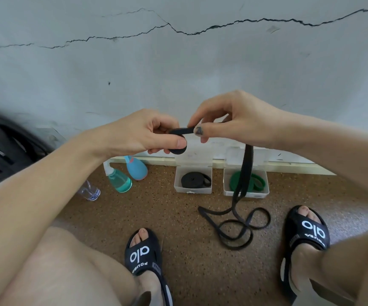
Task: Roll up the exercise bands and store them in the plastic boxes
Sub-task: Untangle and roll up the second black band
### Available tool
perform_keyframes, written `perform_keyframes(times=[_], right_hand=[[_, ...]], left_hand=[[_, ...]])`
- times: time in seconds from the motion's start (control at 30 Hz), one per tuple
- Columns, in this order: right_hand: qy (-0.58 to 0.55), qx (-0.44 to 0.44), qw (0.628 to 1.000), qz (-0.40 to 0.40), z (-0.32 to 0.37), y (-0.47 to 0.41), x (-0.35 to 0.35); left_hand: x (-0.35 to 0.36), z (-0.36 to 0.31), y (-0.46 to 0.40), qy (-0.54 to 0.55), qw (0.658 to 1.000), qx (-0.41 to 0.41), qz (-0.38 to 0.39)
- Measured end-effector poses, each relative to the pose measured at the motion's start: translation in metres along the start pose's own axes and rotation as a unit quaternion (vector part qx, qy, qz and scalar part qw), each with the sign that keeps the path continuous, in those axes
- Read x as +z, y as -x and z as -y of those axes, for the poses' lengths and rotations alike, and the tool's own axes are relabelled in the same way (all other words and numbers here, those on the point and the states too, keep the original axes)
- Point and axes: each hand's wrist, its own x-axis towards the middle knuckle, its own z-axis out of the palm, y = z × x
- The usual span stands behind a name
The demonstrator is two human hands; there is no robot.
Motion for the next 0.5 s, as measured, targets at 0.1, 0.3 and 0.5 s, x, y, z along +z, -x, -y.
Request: perform_keyframes(times=[0.1, 0.3, 0.5], right_hand=[[-0.053, 0.011, 0.998, -0.011, -0.001, -0.001, 0.001], [-0.151, 0.022, 0.985, -0.080, -0.006, -0.003, 0.012], [-0.126, 0.029, 0.973, -0.193, 0.004, 0.002, 0.042]], left_hand=[[-0.001, -0.001, 0.000, -0.002, 1.000, -0.001, 0.004], [0.005, -0.001, -0.004, 0.103, 0.990, 0.031, -0.089], [0.017, -0.003, -0.020, 0.190, 0.960, 0.055, -0.198]])
